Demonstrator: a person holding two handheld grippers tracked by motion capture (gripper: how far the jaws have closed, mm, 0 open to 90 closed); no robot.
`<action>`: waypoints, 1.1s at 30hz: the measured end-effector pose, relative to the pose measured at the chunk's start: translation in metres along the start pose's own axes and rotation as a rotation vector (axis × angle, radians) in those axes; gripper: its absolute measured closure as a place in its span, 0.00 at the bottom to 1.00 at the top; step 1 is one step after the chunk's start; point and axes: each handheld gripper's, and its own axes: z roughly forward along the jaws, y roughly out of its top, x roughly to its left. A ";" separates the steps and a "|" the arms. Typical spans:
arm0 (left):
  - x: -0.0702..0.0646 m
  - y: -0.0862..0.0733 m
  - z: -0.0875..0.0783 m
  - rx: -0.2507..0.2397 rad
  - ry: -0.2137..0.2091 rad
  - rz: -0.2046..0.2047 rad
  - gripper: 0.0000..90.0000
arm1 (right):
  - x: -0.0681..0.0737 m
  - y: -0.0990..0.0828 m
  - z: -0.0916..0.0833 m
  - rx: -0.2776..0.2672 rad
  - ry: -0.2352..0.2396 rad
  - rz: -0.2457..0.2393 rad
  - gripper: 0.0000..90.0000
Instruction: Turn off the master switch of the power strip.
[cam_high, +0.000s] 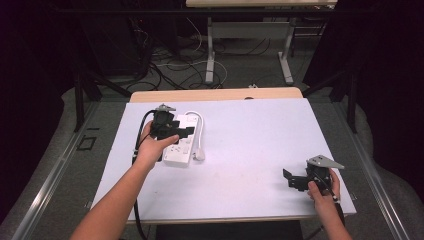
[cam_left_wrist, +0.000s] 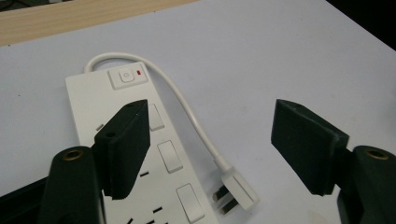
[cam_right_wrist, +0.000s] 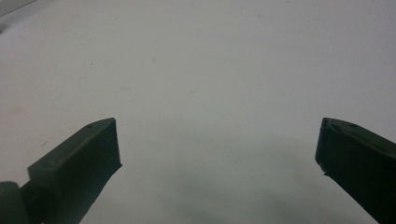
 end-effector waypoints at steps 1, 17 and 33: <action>-0.001 -0.002 -0.002 0.000 -0.002 -0.006 0.30 | 0.000 0.000 -0.001 0.002 -0.002 0.005 0.00; -0.005 -0.037 -0.029 0.001 -0.017 -0.059 0.04 | 0.002 0.001 -0.001 0.000 -0.001 -0.004 0.00; -0.017 -0.077 -0.045 -0.022 0.003 -0.042 0.00 | 0.003 0.001 -0.002 0.000 -0.001 -0.003 0.00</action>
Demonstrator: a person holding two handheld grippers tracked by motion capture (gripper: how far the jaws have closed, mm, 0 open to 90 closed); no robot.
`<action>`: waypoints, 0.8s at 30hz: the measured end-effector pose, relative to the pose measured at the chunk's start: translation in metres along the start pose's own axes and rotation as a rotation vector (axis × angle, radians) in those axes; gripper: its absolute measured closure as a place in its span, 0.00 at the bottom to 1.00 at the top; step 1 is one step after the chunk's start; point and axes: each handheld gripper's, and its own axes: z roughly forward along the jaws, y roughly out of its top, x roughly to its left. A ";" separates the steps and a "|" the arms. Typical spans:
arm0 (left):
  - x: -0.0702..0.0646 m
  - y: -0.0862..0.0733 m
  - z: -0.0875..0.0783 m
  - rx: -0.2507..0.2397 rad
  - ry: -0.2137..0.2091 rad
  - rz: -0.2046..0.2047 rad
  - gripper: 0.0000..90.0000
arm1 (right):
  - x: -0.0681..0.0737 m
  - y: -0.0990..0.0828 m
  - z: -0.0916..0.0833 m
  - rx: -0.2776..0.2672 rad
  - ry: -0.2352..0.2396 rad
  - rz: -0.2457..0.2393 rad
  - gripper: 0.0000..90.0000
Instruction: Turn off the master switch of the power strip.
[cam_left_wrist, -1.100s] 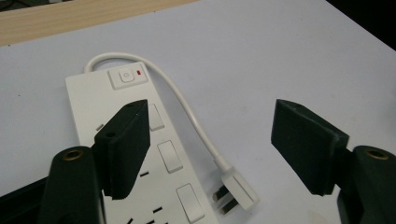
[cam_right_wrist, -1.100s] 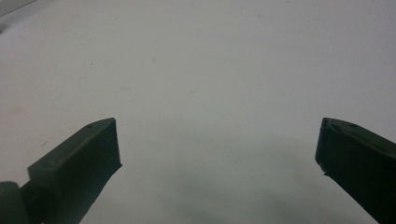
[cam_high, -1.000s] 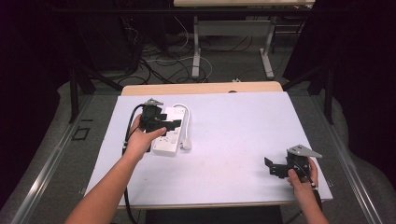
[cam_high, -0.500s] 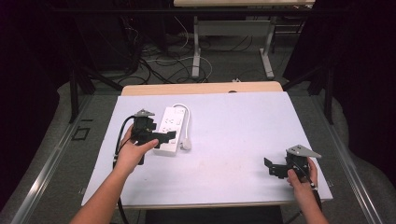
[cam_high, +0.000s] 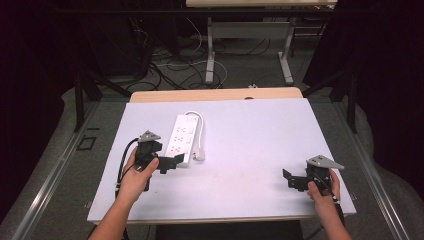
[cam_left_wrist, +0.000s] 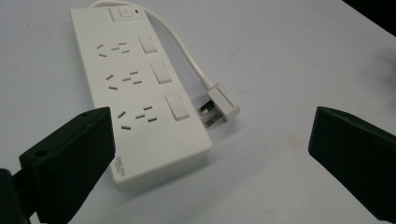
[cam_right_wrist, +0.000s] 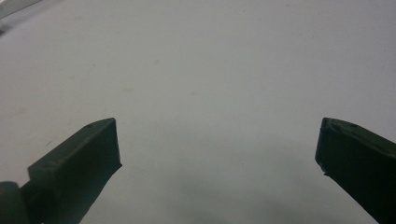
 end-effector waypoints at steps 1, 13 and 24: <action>0.000 -0.002 0.000 0.002 0.001 0.001 0.00 | 0.000 0.000 0.000 0.000 0.000 0.000 0.00; 0.006 -0.025 0.005 -0.005 0.046 -0.010 0.01 | -0.001 0.000 0.000 -0.001 0.001 0.001 0.00; 0.013 -0.043 -0.004 0.002 0.069 -0.016 0.01 | 0.000 0.000 0.000 -0.002 0.001 -0.002 0.00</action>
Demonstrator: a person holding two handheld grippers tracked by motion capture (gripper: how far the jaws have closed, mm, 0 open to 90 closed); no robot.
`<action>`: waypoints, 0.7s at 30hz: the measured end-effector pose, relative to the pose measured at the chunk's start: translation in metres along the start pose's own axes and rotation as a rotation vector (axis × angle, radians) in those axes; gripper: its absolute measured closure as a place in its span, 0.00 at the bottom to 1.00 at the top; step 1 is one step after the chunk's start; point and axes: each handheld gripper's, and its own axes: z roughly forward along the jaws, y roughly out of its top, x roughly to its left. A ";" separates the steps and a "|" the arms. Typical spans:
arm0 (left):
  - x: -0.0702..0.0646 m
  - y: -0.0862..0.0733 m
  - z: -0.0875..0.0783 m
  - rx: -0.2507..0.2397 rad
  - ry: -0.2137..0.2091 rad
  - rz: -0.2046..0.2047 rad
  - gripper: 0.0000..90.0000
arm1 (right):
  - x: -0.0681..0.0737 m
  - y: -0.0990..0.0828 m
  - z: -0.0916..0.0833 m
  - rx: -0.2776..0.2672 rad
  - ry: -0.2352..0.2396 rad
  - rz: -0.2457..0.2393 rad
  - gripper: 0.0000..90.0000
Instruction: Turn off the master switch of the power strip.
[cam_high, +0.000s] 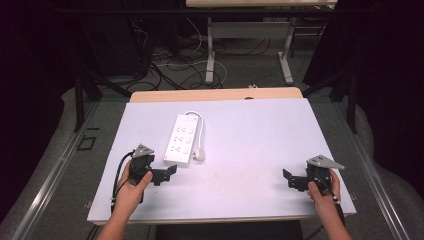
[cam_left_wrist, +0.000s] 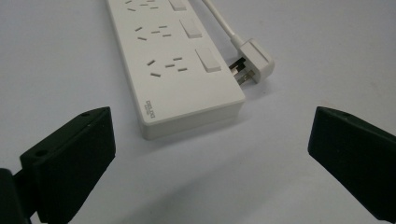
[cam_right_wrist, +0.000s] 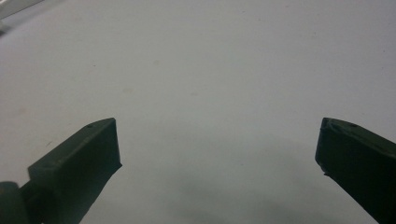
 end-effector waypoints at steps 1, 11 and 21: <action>0.000 -0.002 0.000 -0.019 0.011 -0.011 0.01 | 0.000 0.000 0.000 0.000 0.000 -0.001 0.00; 0.007 -0.018 0.000 -0.023 0.028 -0.032 0.01 | 0.000 0.000 0.000 0.000 0.000 -0.002 0.00; 0.012 -0.024 -0.002 -0.036 0.036 -0.037 0.01 | -0.001 0.000 0.000 0.001 -0.002 -0.001 0.00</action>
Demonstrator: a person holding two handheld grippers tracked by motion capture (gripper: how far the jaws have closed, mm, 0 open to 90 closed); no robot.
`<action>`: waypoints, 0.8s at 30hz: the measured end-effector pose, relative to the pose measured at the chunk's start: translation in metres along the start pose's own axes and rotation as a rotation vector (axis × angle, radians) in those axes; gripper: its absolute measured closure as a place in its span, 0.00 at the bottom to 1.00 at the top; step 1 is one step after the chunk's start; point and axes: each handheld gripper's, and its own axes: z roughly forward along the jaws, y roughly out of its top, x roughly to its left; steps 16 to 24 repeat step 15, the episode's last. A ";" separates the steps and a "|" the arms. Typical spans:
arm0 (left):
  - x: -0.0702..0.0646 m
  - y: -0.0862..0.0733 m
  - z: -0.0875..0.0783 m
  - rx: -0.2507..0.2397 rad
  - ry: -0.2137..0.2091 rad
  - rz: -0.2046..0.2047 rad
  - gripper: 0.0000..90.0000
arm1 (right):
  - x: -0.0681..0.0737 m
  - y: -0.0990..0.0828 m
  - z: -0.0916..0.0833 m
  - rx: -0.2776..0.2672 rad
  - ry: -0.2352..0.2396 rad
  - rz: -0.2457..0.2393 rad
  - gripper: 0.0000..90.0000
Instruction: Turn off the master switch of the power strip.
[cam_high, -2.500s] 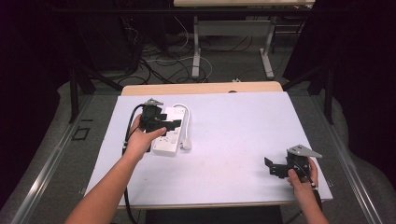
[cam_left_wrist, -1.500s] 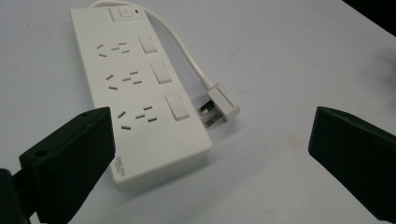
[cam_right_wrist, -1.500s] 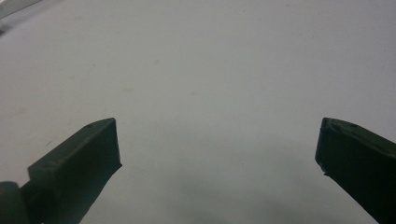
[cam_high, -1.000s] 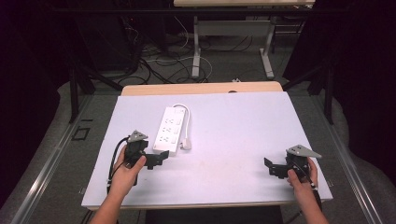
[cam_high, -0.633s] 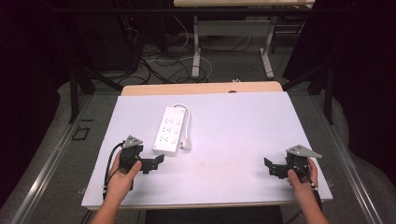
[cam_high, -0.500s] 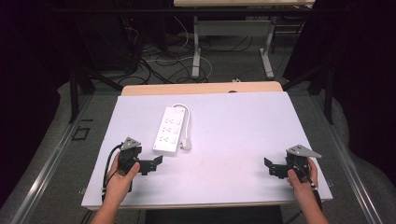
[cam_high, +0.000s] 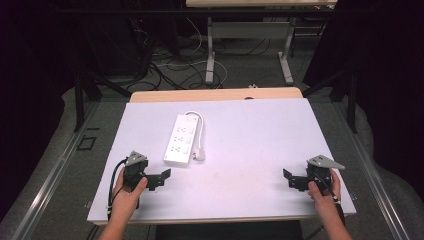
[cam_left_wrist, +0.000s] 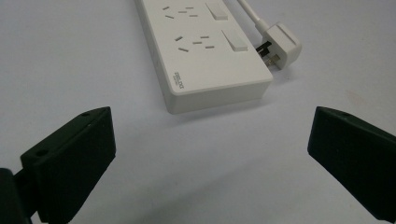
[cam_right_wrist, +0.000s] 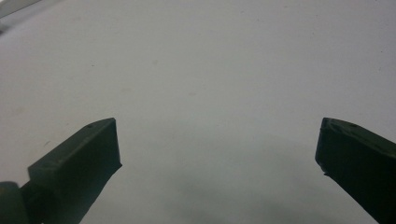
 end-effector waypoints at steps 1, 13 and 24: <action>0.000 -0.002 0.001 -0.013 0.009 -0.002 0.01 | 0.000 0.000 0.000 0.000 -0.001 0.000 0.00; 0.003 -0.004 0.003 0.003 0.007 -0.002 0.01 | 0.000 0.000 0.000 -0.001 0.001 -0.001 0.00; 0.004 -0.005 0.004 -0.011 0.016 -0.010 0.01 | 0.000 0.000 0.000 -0.001 0.001 -0.001 0.00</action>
